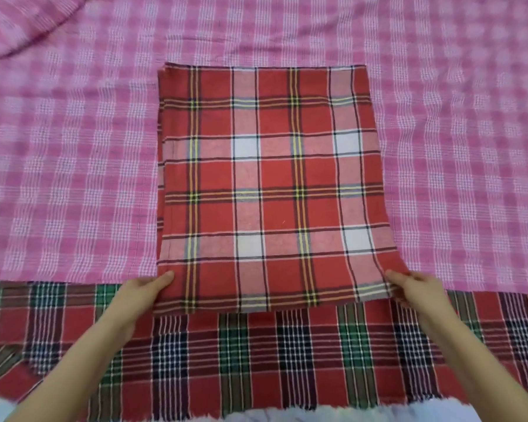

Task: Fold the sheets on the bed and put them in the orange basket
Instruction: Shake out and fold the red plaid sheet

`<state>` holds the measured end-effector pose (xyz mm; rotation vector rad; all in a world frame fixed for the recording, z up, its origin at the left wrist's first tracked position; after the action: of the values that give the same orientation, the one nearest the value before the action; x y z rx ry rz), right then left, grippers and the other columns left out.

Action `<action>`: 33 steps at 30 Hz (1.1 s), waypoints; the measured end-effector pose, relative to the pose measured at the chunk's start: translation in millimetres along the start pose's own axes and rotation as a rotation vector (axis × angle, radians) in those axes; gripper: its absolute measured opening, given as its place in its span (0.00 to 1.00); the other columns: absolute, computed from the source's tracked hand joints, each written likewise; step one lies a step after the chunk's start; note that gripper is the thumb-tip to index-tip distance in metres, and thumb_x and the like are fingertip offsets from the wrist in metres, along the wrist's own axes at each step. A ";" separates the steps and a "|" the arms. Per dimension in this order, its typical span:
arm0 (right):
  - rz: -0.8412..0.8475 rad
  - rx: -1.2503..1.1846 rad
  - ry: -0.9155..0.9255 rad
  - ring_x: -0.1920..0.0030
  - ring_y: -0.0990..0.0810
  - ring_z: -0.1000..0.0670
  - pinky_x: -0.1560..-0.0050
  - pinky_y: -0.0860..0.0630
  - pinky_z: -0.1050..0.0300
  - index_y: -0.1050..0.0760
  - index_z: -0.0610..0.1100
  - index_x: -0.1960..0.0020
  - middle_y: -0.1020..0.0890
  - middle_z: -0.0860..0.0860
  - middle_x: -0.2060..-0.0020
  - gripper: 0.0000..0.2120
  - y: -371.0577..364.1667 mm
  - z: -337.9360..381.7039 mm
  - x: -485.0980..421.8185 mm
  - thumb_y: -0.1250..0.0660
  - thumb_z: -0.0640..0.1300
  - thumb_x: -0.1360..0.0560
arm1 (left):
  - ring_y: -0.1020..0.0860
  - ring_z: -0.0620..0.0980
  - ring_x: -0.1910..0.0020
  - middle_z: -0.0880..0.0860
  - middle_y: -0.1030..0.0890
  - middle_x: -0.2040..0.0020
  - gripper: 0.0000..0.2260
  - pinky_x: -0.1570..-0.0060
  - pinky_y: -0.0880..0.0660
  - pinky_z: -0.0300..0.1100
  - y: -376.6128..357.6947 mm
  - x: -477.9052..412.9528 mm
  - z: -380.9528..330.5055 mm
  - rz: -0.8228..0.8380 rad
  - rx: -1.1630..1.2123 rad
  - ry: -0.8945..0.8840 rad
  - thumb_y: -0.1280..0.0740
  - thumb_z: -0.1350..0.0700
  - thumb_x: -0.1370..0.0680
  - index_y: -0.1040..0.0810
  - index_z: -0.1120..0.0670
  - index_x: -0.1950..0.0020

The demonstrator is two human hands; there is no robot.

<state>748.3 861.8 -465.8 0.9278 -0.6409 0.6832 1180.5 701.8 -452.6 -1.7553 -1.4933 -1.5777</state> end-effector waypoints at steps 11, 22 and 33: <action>0.203 -0.616 -0.044 0.84 0.29 0.59 0.82 0.35 0.72 0.33 0.42 0.64 0.28 0.52 0.84 0.13 3.5 211.0 -11.5 0.42 0.37 0.21 | 0.30 0.41 0.86 0.52 0.28 0.82 0.11 0.86 0.34 0.30 47.2 -14.8 -196.1 0.044 0.399 -0.068 0.39 0.60 0.21 0.30 0.57 0.63; 0.189 -0.835 -0.104 0.47 0.18 0.46 0.78 0.25 0.60 0.29 0.32 0.58 0.21 0.46 0.44 0.07 -75.1 360.7 -120.7 0.39 0.32 0.22 | 0.26 0.50 0.82 0.52 0.25 0.65 0.09 0.85 0.30 0.38 39.5 -129.7 -320.0 -0.072 0.868 0.025 0.36 0.63 0.23 0.29 0.60 0.63; -0.371 0.359 0.467 0.51 0.19 0.41 0.53 0.23 0.50 0.23 0.45 0.48 0.17 0.45 0.55 0.20 -67.7 274.3 -157.0 0.30 0.57 0.33 | 0.25 0.51 0.67 0.52 0.25 0.70 0.31 0.59 0.24 0.48 64.2 -173.2 -257.3 -0.484 0.186 -0.489 0.32 0.32 0.36 0.23 0.60 0.54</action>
<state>648.1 555.7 -492.3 1.1306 0.0755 0.6568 1134.6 391.6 -497.1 -1.8450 -2.3601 -1.1804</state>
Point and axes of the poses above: each hand's wrist, its own x-axis away from the middle knuckle, its own y-axis out of the back of the hand, z = x × y, the point moved 4 cm from there along -x, towards the middle knuckle
